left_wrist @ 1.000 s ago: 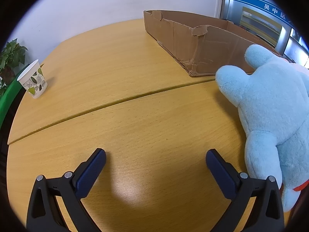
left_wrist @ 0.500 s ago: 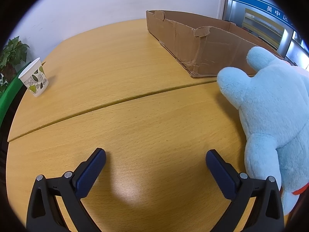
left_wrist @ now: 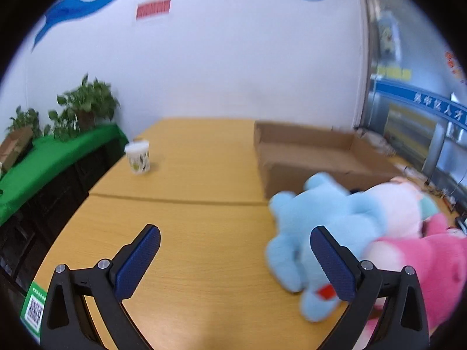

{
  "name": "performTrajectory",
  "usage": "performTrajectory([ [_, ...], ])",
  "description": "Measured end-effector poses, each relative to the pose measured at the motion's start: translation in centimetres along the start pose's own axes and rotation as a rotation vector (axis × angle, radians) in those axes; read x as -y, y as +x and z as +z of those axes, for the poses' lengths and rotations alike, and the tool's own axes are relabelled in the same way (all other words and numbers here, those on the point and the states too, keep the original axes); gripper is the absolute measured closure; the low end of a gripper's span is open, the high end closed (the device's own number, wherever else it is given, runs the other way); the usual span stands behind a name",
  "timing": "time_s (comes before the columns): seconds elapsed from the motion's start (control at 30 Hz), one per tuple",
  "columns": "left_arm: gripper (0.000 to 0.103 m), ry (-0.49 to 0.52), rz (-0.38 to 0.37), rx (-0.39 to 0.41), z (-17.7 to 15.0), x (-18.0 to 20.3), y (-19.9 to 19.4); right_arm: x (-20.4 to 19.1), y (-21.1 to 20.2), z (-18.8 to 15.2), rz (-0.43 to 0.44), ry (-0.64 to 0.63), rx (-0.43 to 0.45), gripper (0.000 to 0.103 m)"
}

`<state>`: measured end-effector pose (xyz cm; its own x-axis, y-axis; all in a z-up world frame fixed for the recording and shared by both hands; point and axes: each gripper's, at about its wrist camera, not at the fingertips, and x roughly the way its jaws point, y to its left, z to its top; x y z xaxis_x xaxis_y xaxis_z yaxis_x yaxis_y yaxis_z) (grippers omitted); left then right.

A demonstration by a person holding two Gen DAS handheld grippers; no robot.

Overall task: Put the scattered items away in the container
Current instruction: 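Move both grippers toward the large pink plush bear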

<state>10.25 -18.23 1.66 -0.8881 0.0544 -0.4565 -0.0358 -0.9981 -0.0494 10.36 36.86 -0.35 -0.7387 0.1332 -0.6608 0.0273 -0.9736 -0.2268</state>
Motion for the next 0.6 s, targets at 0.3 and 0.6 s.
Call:
performTrajectory([
  [0.3,0.0,-0.035,-0.169,0.045,-1.4,10.2,-5.1,-3.0,-4.1,-1.0,0.058,-0.084,0.129,0.0],
  [0.6,0.0,0.03,-0.28,-0.085,-2.9,14.5,-4.7,-4.6,-4.6,-3.3,0.211,-0.121,0.142,0.0],
])
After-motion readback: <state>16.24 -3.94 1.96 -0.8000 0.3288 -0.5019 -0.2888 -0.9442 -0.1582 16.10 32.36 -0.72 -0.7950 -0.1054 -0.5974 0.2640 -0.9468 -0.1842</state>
